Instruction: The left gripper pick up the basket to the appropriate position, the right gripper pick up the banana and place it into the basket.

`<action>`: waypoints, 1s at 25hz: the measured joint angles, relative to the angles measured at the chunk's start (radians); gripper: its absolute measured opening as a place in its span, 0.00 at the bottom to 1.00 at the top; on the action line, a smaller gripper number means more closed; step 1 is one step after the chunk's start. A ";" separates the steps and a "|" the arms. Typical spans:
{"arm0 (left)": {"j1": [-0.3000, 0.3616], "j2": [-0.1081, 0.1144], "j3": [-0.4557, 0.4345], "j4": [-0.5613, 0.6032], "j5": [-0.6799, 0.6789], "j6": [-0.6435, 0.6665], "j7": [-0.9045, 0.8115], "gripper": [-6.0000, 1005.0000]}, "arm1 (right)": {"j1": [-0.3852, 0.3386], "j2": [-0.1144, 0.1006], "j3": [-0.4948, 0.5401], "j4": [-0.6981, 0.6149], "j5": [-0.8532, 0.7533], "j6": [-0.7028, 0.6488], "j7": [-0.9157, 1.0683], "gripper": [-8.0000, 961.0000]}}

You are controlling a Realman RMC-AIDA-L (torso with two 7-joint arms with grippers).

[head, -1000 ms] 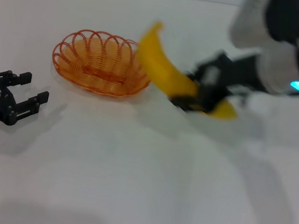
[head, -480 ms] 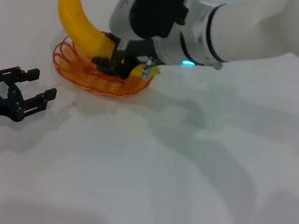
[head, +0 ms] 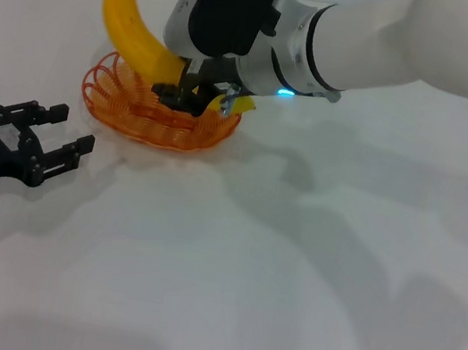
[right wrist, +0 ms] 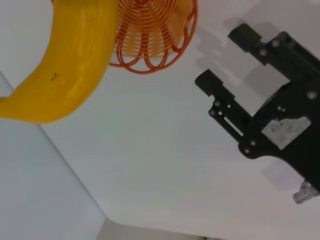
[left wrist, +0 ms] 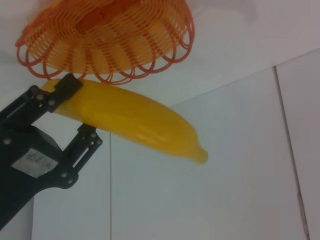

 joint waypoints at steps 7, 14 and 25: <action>0.001 -0.001 0.000 -0.004 0.002 -0.009 0.000 0.59 | 0.001 -0.002 -0.008 -0.002 0.020 0.003 -0.007 0.62; 0.011 0.001 0.000 -0.009 -0.003 -0.009 0.001 0.59 | -0.081 -0.010 0.015 -0.146 0.024 -0.097 -0.040 0.85; 0.021 0.003 -0.007 -0.006 -0.006 -0.007 0.001 0.59 | -0.242 -0.011 0.422 -0.173 0.297 -0.484 -0.469 0.91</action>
